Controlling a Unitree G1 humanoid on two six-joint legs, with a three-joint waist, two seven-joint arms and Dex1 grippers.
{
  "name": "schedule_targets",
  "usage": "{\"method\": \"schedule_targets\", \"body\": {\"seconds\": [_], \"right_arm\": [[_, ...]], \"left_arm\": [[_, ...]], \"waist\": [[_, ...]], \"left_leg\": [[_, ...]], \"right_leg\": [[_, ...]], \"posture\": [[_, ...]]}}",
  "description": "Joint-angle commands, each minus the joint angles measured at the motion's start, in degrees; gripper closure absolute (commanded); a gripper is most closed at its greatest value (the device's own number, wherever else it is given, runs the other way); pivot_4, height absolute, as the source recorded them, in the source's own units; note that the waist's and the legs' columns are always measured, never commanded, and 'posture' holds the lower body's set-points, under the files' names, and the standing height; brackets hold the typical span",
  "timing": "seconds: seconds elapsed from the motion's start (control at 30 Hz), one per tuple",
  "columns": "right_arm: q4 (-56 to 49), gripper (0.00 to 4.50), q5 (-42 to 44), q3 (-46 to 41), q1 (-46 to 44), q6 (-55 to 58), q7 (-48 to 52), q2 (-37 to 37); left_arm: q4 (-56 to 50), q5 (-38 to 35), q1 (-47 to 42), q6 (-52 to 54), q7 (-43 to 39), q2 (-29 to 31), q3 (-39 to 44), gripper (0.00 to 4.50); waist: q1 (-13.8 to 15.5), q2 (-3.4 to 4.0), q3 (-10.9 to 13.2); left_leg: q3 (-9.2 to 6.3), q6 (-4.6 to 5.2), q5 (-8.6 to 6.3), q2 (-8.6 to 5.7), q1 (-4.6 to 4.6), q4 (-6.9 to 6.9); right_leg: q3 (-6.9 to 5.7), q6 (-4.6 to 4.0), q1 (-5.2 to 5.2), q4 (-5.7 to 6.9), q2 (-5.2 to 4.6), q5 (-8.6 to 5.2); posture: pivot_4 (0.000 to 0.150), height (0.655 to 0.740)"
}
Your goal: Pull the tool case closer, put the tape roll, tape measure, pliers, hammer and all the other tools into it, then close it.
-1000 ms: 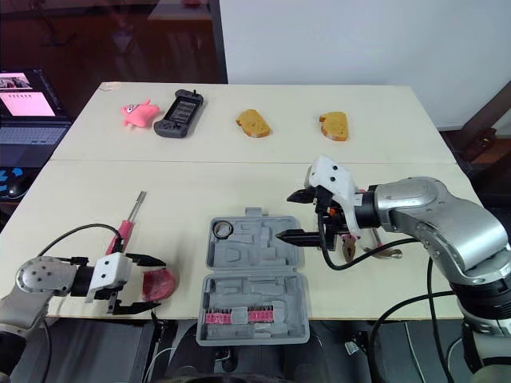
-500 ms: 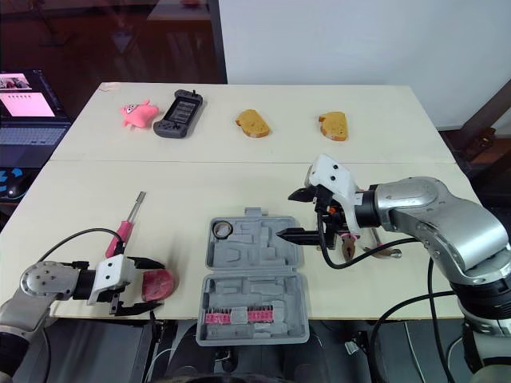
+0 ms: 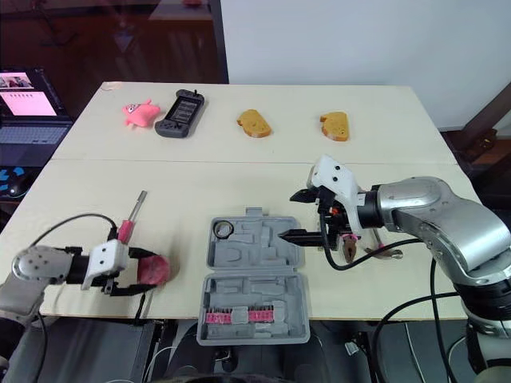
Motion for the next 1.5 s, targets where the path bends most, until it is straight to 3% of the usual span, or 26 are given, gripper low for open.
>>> {"method": "schedule_targets", "body": {"seconds": [0.03, 0.1, 0.17, 0.23, 0.37, 0.53, 0.67, 0.87, 1.3, 1.33, 1.37, 1.5], "right_arm": [[-3.1, 0.0, -2.5, -1.1, 4.1, -4.3, 1.5, -2.2], [-2.8, 0.0, -3.2, -1.5, 5.5, -6.0, 1.3, -1.7], [-3.1, 0.0, -2.2, -2.9, 5.7, -0.1, -4.4, 0.3], [-2.2, 0.0, 4.0, -5.7, 4.3, 8.8, -8.8, 3.9], [5.5, 0.0, 26.6, -12.1, -1.6, 26.2, -12.4, 13.9], [16.3, 0.0, 42.0, -14.0, -4.6, 37.0, -28.4, 23.5], [23.5, 0.0, 54.5, -10.1, -4.3, 35.3, -42.7, 24.9], [26.0, 0.0, 73.6, -1.7, -3.7, 23.6, -58.1, 22.4], [25.3, 0.0, 75.4, 5.6, -2.4, 16.3, -66.4, 31.9], [25.4, 0.55, 75.4, 5.6, -2.4, 16.2, -66.8, 32.3], [25.4, 0.77, 75.4, 5.4, -2.3, 16.1, -67.1, 32.9], [25.8, 2.78, 75.4, 4.7, -1.9, 15.6, -68.7, 34.5]], "left_arm": [[-7.1, -4.6, -4.1, 5.1, -2.8, 2.6, 1.7, 1.54], [-9.3, -5.5, -5.5, 7.5, -3.4, 3.1, 1.3, 1.54], [-12.5, -6.0, -7.8, 11.0, -3.8, 3.2, 0.0, 1.54], [-15.5, -6.4, -9.2, 14.6, -3.9, 3.1, -1.1, 1.54], [-22.4, -5.9, -11.8, 21.2, -1.7, 1.2, -4.4, 1.54], [-27.8, -6.0, -14.4, 25.8, 0.7, -1.3, -7.0, 1.54], [-30.2, -6.5, -15.6, 28.1, 1.2, -2.3, -7.9, 1.54], [-30.7, -5.4, -15.4, 27.3, 1.1, -3.1, -9.5, 1.54], [-30.4, -4.1, -17.2, 27.4, 2.7, -6.1, -11.6, 1.54], [-30.3, -4.1, -17.3, 27.4, 2.7, -6.2, -11.7, 1.54], [-30.2, -4.0, -17.3, 27.3, 2.7, -6.3, -11.8, 1.54], [-29.9, -3.7, -17.5, 27.1, 2.7, -6.6, -12.0, 1.54]], "waist": [[-0.3, 0.0, 0.0], [-0.6, 0.03, 0.0], [-0.9, 0.04, 0.0], [-0.8, 0.03, 0.0], [-0.5, 0.0, 0.0], [-0.2, -0.02, 0.0], [-0.4, -0.01, 0.0], [-0.4, -0.01, 0.0], [-0.4, -0.01, 0.0], [-0.4, -0.01, 0.0], [-0.4, -0.01, 0.0], [-0.3, -0.01, 0.0]], "left_leg": [[0.01, 0.02, -0.01, 0.0, 0.01, 0.01], [0.02, 0.02, -0.01, 0.0, 0.08, 0.02], [0.02, 0.0, 0.01, 0.01, 0.13, 0.02], [-0.02, -0.07, 0.06, 0.0, 0.15, 0.02], [-0.08, -0.13, 0.1, 0.0, 0.13, 0.03], [-0.15, -0.1, 0.09, -0.01, 0.13, 0.07], [-0.13, -0.09, 0.1, -0.08, 0.13, 0.08], [-0.12, -0.1, 0.11, -0.1, 0.14, 0.08], [-0.13, -0.09, 0.11, -0.05, 0.13, 0.1], [-0.13, -0.09, 0.11, -0.05, 0.13, 0.1], [-0.13, -0.09, 0.11, -0.04, 0.13, 0.1], [-0.14, -0.09, 0.11, -0.03, 0.13, 0.1]], "right_leg": [[0.0, 0.09, 0.19, 0.0, 0.0, 0.05], [0.0, 0.14, 0.3, -0.02, 0.01, 0.08], [0.01, 0.17, 0.32, 0.0, 0.08, 0.09], [0.01, 0.17, 0.33, 0.02, 0.19, 0.09], [0.0, 0.16, 0.32, 0.14, 0.22, 0.08], [0.0, 0.16, 0.41, 0.15, 0.21, 0.08], [0.0, 0.16, 0.4, 0.18, 0.21, 0.09], [0.0, 0.17, 0.4, 0.19, 0.25, 0.08], [0.0, 0.18, 0.4, 0.19, 0.27, 0.09], [0.0, 0.18, 0.4, 0.19, 0.27, 0.09], [0.0, 0.18, 0.4, 0.19, 0.27, 0.09], [0.0, 0.18, 0.4, 0.19, 0.27, 0.09]], "posture": [[0.15, 0.7188], [0.15, 0.7188], [0.15, 0.7188], [0.15, 0.7188], [0.15, 0.7188], [0.15, 0.7188], [0.15, 0.7188], [0.15, 0.7188], [0.15, 0.7188], [0.15, 0.7188], [0.15, 0.7188], [0.15, 0.7188]]}}
